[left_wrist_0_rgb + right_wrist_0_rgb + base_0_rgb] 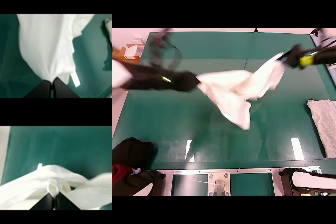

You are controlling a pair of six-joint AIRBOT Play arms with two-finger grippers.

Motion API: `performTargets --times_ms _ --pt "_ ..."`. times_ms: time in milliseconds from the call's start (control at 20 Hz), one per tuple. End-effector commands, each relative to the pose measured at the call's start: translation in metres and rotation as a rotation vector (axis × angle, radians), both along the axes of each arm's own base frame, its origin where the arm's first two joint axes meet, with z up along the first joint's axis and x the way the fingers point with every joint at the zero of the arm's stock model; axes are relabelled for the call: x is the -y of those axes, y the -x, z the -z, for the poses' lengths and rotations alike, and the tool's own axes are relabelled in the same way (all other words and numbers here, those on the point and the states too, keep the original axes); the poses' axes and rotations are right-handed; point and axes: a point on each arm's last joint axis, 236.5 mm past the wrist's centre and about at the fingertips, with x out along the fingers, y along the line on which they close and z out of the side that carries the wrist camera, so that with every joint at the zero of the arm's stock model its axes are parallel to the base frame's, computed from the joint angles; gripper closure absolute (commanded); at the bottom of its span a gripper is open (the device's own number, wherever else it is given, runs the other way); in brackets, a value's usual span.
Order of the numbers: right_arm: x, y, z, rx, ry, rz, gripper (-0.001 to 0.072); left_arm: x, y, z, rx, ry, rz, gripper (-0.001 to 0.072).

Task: Fold the shirts.

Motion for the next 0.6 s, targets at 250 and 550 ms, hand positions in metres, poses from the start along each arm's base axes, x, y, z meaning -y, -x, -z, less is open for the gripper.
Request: performTargets --times_ms 250,550 --pt "0.054 0.133 -0.239 0.617 0.302 0.322 0.0696 -0.125 0.023 -0.154 0.394 -0.263 -0.242 0.0682" --pt "0.08 0.131 -0.141 0.301 0.314 0.37 0.0695 -0.16 0.017 -0.073 0.155 -0.449 -0.286 0.0681"
